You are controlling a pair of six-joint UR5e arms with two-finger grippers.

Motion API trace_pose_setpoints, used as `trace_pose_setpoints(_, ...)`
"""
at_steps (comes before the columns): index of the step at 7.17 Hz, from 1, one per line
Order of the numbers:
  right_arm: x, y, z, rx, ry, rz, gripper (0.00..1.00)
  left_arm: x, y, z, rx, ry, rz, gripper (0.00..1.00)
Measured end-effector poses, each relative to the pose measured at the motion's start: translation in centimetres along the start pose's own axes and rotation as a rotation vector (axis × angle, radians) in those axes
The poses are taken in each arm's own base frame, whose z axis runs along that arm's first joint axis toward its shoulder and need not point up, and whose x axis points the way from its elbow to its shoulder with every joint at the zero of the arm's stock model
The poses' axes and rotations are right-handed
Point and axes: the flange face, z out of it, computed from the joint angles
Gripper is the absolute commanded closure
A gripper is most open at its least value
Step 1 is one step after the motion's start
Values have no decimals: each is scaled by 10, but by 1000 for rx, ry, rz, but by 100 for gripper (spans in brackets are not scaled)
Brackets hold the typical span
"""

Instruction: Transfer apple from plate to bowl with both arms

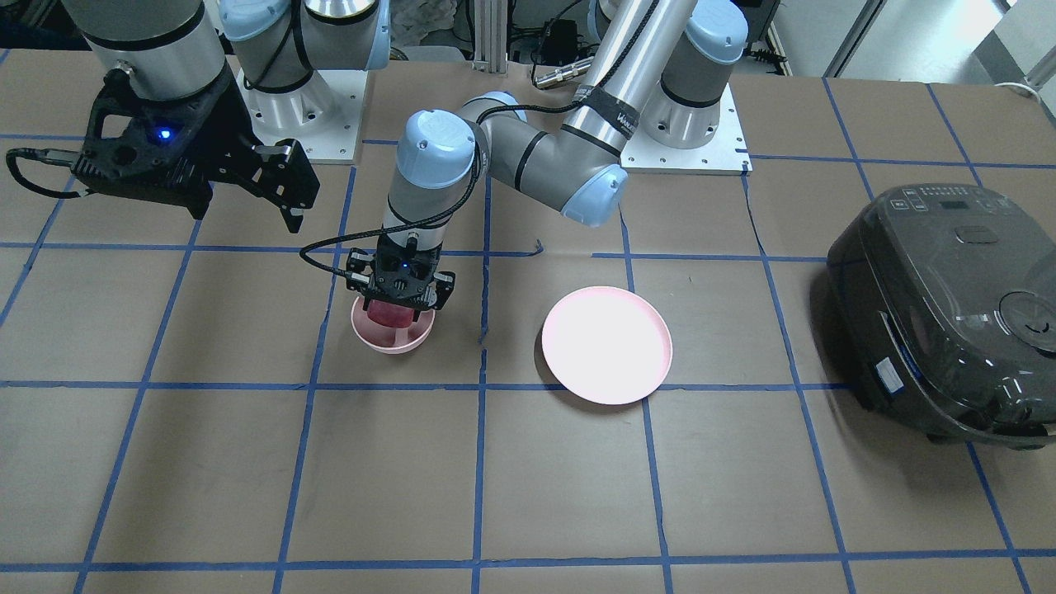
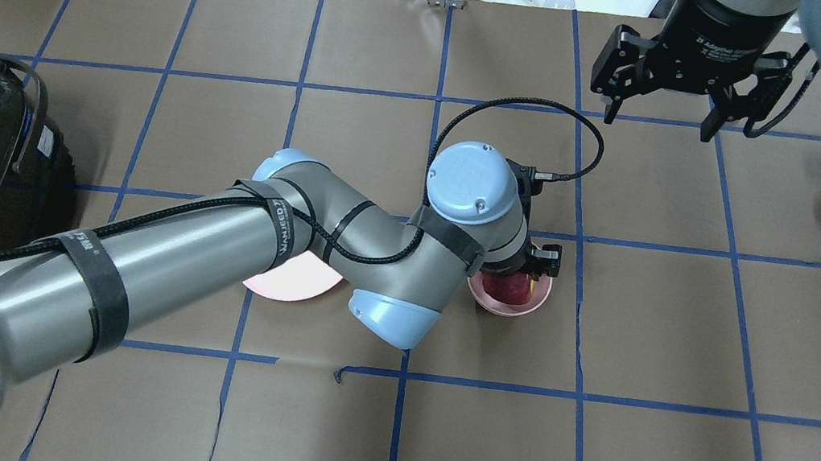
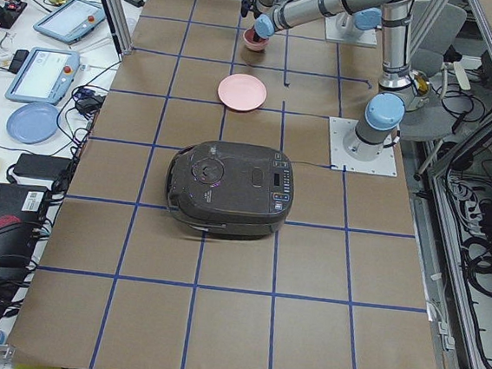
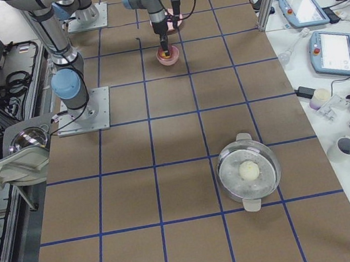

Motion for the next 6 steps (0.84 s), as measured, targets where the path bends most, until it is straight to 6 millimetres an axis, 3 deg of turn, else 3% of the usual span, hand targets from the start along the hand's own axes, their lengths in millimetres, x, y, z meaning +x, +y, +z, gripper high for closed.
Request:
trace_pose_setpoints(3,0,0,0,-1,2,0,0,3,2,-9,49,-47,18,0)
trace_pose_setpoints(6,0,0,0,-1,3,0,0,-6,1,-45,56,-77,28,0)
